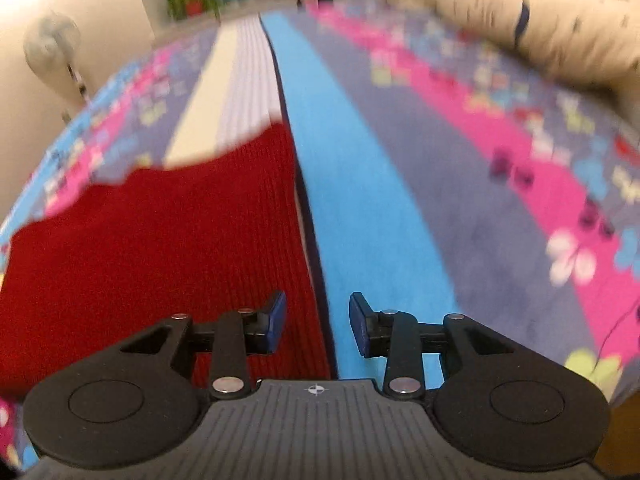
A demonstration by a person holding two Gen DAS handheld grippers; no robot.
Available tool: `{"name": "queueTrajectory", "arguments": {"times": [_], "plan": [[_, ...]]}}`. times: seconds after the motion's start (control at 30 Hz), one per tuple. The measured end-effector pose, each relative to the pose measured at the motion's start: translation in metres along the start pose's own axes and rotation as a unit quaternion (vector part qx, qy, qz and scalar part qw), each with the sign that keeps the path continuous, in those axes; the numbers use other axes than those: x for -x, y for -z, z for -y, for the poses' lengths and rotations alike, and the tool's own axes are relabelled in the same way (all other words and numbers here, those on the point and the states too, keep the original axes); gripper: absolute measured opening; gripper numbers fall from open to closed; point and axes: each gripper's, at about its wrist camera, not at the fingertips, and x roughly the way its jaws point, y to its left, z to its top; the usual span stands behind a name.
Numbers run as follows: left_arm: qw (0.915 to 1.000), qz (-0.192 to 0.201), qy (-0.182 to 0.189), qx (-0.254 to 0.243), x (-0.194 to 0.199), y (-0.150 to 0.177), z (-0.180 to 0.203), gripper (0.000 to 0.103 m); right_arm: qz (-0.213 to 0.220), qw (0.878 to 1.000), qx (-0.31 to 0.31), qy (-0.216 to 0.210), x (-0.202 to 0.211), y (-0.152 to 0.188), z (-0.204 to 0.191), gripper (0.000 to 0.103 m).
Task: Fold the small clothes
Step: 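Open both grippers and press the folded sweater flat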
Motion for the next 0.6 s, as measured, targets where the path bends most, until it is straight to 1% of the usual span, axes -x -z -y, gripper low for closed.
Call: {"name": "queueTrajectory", "arguments": {"times": [0.03, 0.1, 0.2, 0.27, 0.3, 0.33, 0.4, 0.43, 0.47, 0.5, 0.57, 0.6], "plan": [[0.9998, 0.011, 0.01, -0.01, 0.001, -0.001, 0.008, 0.03, 0.018, 0.999, 0.018, -0.025, 0.005, -0.002, -0.007, 0.038], [0.9985, 0.029, 0.027, -0.037, -0.001, -0.002, 0.026, 0.03, 0.035, 0.995, 0.05, -0.08, 0.01, 0.0, -0.028, 0.038], [0.9956, 0.048, 0.05, -0.062, -0.009, -0.002, 0.047, 0.03, 0.024, 0.981, 0.102, -0.16, 0.006, 0.012, -0.064, 0.038], [0.9944, 0.044, 0.065, -0.071, -0.02, -0.001, 0.061, 0.03, 0.006, 0.972, 0.138, -0.193, 0.0, 0.021, -0.084, 0.038], [0.9941, 0.035, 0.067, -0.077, -0.029, -0.001, 0.066, 0.03, -0.006, 0.967, 0.157, -0.2, -0.005, 0.025, -0.092, 0.036], [0.9944, 0.012, 0.06, -0.087, -0.043, 0.003, 0.069, 0.03, -0.033, 0.963, 0.183, -0.194, -0.016, 0.031, -0.101, 0.034], [0.993, -0.035, 0.025, -0.11, -0.065, 0.012, 0.076, 0.03, -0.097, 0.957, 0.227, -0.153, -0.035, 0.048, -0.114, 0.034], [0.9921, -0.039, 0.023, -0.117, -0.066, 0.013, 0.077, 0.031, -0.106, 0.955, 0.239, -0.142, -0.04, 0.053, -0.114, 0.033], [0.9924, -0.034, 0.027, -0.115, -0.062, 0.012, 0.075, 0.031, -0.103, 0.955, 0.237, -0.145, -0.035, 0.053, -0.115, 0.033], [0.994, -0.029, 0.032, -0.101, -0.055, 0.008, 0.07, 0.031, -0.098, 0.959, 0.22, -0.152, -0.03, 0.046, -0.111, 0.033], [0.9974, -0.008, 0.033, -0.063, -0.037, 0.003, 0.053, 0.031, -0.073, 0.968, 0.178, -0.158, -0.021, 0.034, -0.099, 0.033], [0.9984, -0.004, 0.028, -0.049, -0.031, 0.004, 0.043, 0.031, -0.065, 0.973, 0.164, -0.15, -0.018, 0.032, -0.092, 0.033]]}}
